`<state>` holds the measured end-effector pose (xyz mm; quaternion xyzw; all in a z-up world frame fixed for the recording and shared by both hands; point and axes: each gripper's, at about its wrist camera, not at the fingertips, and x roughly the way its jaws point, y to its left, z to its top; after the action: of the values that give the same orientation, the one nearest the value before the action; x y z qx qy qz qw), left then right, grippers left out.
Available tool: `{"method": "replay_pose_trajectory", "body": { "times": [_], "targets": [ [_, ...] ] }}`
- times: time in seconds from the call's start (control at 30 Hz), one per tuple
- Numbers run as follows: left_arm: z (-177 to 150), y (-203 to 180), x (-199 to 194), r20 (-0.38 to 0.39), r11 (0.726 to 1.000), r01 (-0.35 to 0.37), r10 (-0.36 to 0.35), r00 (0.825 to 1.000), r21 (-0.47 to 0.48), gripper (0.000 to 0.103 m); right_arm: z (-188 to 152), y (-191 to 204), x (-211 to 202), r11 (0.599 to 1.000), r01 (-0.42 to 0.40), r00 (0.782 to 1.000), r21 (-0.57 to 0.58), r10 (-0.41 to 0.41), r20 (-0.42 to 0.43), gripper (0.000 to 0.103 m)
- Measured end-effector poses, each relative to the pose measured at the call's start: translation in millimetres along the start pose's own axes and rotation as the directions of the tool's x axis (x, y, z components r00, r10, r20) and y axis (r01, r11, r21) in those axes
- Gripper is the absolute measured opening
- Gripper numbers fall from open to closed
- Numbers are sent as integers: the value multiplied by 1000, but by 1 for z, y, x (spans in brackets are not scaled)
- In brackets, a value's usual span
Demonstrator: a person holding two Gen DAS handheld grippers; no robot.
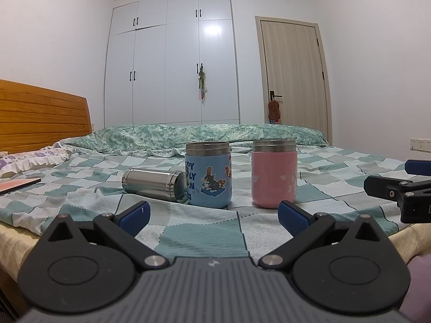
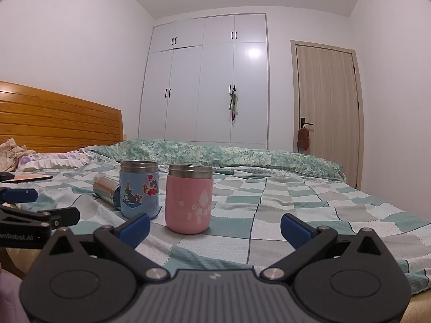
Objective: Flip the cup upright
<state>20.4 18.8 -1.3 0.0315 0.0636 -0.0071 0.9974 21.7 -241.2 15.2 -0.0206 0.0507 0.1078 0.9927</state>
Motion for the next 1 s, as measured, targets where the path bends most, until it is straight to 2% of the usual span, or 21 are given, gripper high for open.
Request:
{"method": "replay_pose_trajectory", "body": {
  "times": [1.0],
  "targets": [
    [1,-2,2,5,1000,4,-4,1000,0,103,0,1,0,1000,0,1000,-2,0,2,103]
  ]
}}
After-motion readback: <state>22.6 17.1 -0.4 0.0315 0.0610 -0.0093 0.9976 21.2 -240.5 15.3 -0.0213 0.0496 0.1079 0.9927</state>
